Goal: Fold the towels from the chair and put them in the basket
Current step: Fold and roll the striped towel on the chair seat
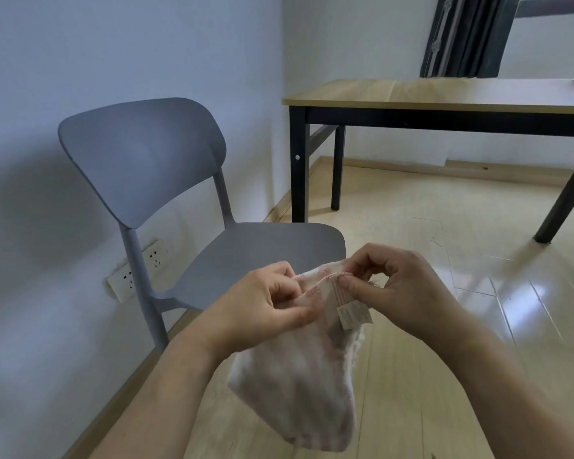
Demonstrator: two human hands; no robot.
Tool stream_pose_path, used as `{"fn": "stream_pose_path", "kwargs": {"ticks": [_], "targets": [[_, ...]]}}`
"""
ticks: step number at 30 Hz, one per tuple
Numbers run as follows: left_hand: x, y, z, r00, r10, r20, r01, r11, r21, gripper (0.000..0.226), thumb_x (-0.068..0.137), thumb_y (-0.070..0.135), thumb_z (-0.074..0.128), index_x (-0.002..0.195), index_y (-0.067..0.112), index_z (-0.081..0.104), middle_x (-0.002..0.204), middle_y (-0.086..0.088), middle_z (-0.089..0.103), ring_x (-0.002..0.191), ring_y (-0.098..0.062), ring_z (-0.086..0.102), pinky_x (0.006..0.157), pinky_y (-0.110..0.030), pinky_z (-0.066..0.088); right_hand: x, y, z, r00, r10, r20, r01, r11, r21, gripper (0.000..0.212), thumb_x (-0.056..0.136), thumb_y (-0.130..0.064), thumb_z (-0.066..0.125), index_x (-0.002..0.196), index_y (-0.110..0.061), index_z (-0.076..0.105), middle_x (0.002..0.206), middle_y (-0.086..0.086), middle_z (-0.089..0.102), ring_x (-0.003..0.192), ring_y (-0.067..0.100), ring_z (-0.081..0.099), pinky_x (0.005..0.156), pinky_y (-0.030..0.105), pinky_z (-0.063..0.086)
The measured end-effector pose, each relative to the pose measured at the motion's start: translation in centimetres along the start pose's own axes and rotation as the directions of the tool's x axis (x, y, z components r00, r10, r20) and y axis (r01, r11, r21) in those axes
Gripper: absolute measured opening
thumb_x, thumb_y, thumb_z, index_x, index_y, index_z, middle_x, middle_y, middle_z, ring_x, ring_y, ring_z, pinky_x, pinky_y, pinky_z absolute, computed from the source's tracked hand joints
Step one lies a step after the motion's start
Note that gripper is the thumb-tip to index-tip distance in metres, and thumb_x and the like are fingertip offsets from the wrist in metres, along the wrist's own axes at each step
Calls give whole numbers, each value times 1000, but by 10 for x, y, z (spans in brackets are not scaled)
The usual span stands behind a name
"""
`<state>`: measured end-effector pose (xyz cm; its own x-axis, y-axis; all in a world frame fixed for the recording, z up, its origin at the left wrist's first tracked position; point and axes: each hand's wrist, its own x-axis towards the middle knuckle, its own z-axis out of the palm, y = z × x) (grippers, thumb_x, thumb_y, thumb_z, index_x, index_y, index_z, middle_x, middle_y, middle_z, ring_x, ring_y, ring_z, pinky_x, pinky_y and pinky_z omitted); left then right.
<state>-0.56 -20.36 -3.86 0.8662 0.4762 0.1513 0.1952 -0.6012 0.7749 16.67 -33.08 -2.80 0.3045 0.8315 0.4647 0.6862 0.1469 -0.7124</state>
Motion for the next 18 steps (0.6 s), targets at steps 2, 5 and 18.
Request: {"fn": "stream_pose_path", "kwargs": {"ticks": [2,5,18], "targets": [[-2,-1,0,997,-27,74,17,991,136,39,80,36,73,59,6,60,77,8,45,66,-12,51,63,-27,44,-1,3,-3,1000,-1,11,2,1000,-28,13,78,-4,72,71,-12,65,66,-4,65,67,8,61,61,11,48],[-2,-1,1,992,-54,116,12,941,339,37,82,41,66,61,10,65,82,6,48,69,-13,54,61,-28,46,-2,5,-5,1000,-9,29,11,998,-56,12,78,-2,71,70,-8,64,66,0,66,66,11,61,61,13,49],[-8,9,15,988,-15,151,29,995,-91,34,85,23,70,63,-3,67,88,10,62,81,-14,64,72,-18,50,-4,21,-8,986,110,-123,-130,976,-174,10,89,-15,62,84,-22,57,68,-5,68,66,13,63,56,20,47]]}}
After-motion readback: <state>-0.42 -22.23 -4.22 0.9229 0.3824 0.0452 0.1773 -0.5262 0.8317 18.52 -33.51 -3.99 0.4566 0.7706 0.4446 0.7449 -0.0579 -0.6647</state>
